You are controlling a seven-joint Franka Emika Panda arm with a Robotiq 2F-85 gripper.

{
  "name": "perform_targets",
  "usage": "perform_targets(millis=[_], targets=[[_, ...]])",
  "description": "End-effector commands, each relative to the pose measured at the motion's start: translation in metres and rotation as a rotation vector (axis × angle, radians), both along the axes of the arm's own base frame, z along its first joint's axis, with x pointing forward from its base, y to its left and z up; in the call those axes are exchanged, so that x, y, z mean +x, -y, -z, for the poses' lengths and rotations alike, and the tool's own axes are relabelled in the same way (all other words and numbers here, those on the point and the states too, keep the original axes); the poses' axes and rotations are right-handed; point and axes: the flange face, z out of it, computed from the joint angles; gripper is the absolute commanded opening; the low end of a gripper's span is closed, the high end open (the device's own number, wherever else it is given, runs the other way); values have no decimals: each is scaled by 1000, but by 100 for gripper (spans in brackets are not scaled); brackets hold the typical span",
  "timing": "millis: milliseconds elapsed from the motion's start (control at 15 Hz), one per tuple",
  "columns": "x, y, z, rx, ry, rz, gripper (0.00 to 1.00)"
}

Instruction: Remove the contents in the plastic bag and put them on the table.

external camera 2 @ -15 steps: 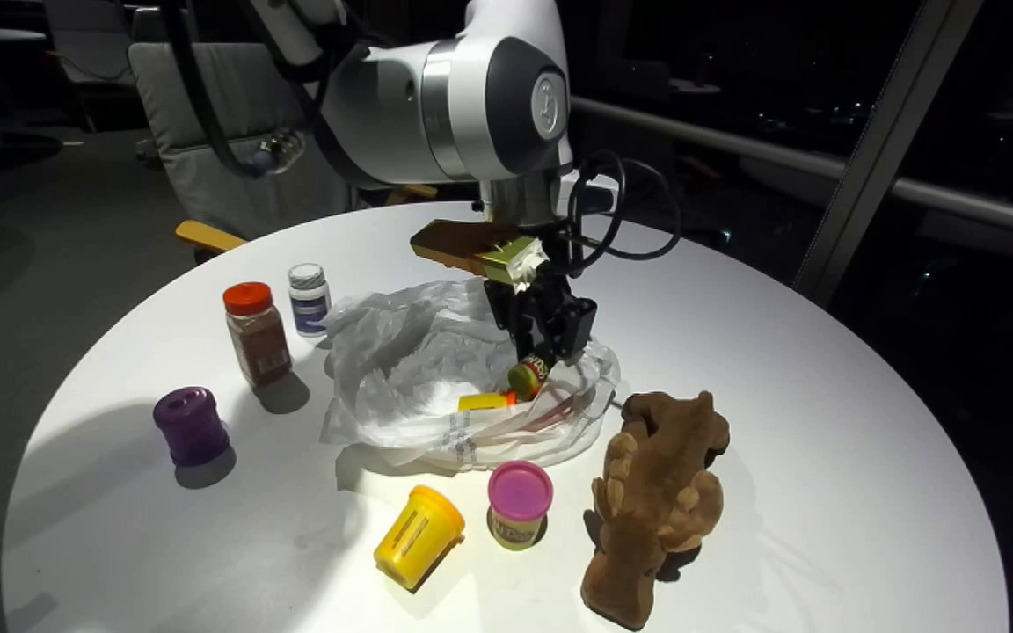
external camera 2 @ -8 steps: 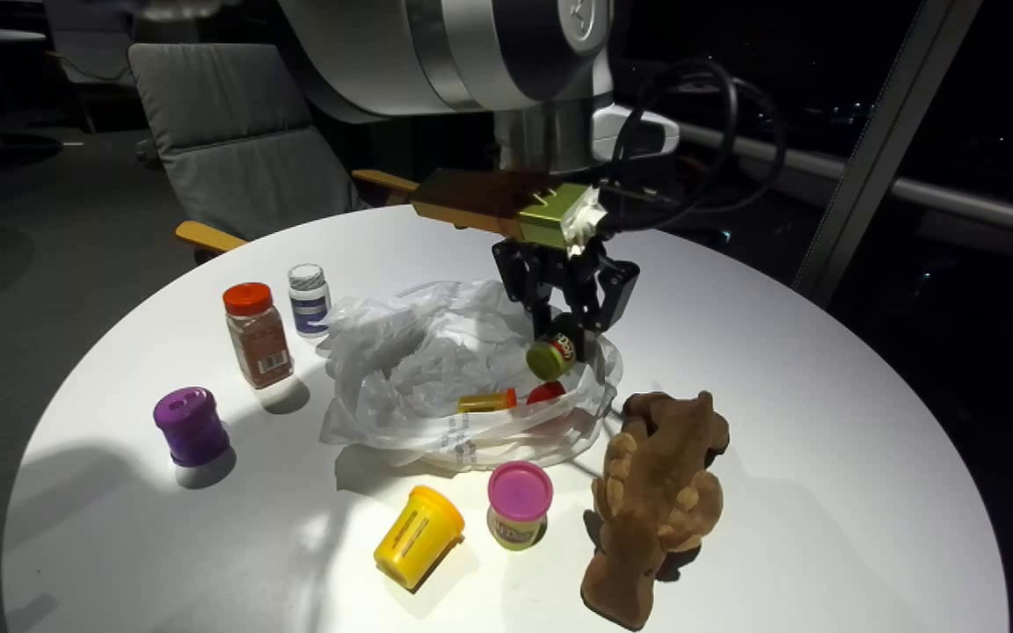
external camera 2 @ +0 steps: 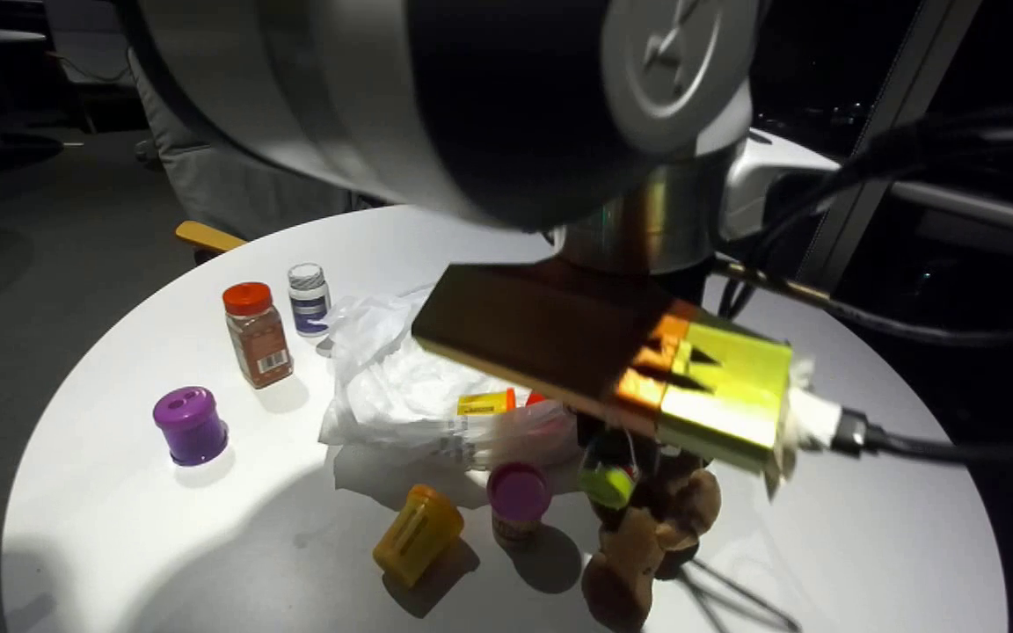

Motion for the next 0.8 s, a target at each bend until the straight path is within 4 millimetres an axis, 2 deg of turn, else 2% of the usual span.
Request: perform_targets(millis=[0,267,400,533,733], targets=[[-30,-4,17,-5,99,-107,23],[-35,-30,39,25,151,-224,23],[-41,-32,47,36,163,-248,23],[-47,-26,52,43,181,-240,23],[-55,-5,55,44,185,-197,23]])
